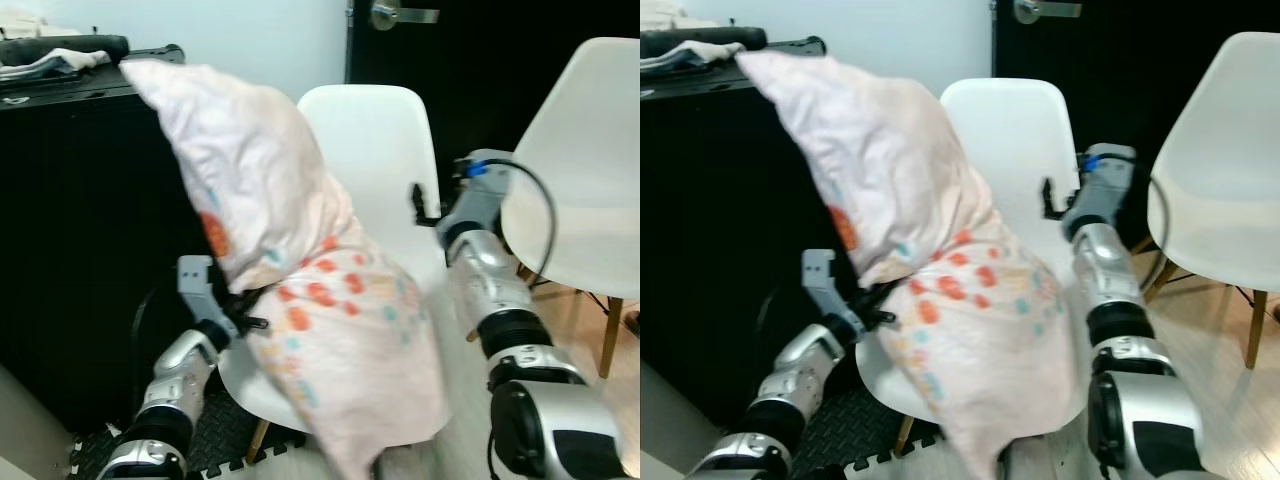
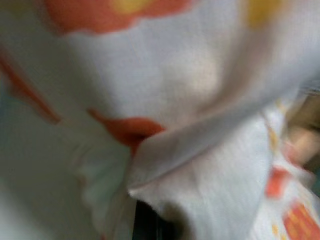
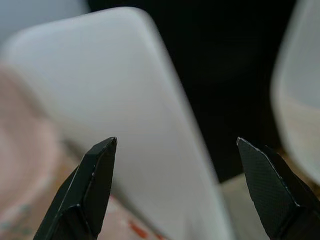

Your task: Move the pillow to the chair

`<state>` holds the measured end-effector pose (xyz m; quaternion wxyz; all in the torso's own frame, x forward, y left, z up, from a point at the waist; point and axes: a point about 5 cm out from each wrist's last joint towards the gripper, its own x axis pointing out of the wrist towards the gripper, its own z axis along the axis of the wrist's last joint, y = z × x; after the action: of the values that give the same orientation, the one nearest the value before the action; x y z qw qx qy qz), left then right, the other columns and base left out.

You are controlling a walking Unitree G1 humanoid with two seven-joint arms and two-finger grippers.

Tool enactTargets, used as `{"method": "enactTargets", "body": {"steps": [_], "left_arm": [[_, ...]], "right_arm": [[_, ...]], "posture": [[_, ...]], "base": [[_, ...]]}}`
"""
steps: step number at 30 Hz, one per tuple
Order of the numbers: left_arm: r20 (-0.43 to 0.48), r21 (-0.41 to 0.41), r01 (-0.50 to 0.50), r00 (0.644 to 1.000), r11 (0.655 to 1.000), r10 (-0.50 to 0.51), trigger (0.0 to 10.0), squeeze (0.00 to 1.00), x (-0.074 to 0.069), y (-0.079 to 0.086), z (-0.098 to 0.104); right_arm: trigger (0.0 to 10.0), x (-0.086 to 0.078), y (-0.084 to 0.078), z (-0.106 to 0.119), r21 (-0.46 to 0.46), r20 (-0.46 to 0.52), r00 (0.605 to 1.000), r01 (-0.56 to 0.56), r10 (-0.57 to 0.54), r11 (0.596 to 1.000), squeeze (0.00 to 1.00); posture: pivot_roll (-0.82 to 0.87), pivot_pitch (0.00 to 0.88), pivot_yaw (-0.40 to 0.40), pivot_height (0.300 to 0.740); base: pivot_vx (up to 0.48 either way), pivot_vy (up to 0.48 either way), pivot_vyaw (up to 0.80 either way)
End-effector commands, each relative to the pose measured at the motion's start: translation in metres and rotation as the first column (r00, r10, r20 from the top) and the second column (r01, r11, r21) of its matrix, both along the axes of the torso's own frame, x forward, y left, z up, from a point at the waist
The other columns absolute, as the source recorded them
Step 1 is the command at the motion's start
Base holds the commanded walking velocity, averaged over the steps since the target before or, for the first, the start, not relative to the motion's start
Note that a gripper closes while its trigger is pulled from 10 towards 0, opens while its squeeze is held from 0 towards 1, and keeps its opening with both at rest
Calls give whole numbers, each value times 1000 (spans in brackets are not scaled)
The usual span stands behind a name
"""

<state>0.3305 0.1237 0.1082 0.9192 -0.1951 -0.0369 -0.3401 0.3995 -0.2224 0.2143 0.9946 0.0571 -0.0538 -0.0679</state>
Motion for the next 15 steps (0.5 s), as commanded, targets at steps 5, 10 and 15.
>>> {"method": "enactTargets", "body": {"steps": [5,10,15], "left_arm": [[178,-35,435,889,900,-423,0,0,-28,-35,39],[201,-43,536,831,843,-518,0,0,-37,-35,48],[97,12,244,965,970,-244,0,0,-15,7,18]], "right_arm": [[10000,-4,-18,-2,13,-4,997,77,-76,997,1000],[10000,-4,-19,-1,21,2,996,92,-92,996,1000],[10000,-5,-19,-2,27,4,995,98,-98,995,1000]], "posture": [[-264,26,9,490],[-264,27,16,490],[-265,29,23,490]], "base": [[0,0,0],[0,0,0],[0,0,0]]}}
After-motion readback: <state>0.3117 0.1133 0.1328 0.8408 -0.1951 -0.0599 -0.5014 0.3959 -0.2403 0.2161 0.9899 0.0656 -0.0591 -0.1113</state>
